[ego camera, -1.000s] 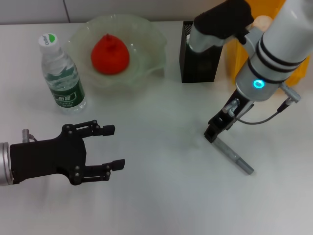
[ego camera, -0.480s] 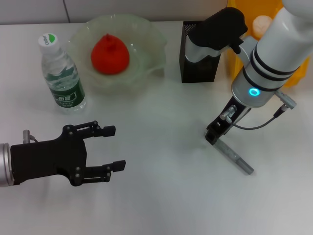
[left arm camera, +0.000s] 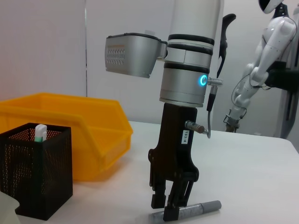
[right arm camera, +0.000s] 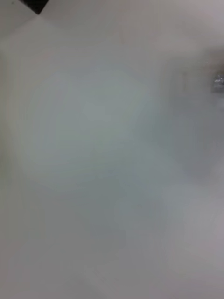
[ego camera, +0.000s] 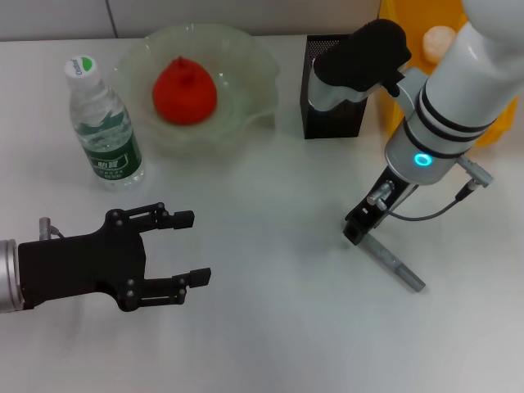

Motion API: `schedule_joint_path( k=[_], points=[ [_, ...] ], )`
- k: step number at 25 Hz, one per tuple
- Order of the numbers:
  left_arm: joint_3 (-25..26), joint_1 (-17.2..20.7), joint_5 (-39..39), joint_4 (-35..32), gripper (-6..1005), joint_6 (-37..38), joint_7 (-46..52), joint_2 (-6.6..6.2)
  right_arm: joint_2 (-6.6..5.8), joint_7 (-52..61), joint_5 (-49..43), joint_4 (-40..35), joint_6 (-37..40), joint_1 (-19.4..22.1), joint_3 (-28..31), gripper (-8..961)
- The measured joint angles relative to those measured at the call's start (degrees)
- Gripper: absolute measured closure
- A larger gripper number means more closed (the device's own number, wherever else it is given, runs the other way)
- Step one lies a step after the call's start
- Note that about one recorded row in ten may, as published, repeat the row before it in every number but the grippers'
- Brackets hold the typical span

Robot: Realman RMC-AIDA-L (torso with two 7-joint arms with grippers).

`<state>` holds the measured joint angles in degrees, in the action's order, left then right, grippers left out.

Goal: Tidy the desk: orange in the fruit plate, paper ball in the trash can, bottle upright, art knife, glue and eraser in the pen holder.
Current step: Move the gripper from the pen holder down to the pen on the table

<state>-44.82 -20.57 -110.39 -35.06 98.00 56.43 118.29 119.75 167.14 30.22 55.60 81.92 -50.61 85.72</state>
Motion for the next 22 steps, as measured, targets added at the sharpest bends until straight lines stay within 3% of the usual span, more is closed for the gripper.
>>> schedule_joint_path(
  k=[22],
  points=[
    [0.0, 0.26, 0.0, 0.08, 214, 0.09, 0.0, 0.0, 0.13, 0.51, 0.3, -0.59, -0.27, 0.05, -1.51, 692]
  ],
)
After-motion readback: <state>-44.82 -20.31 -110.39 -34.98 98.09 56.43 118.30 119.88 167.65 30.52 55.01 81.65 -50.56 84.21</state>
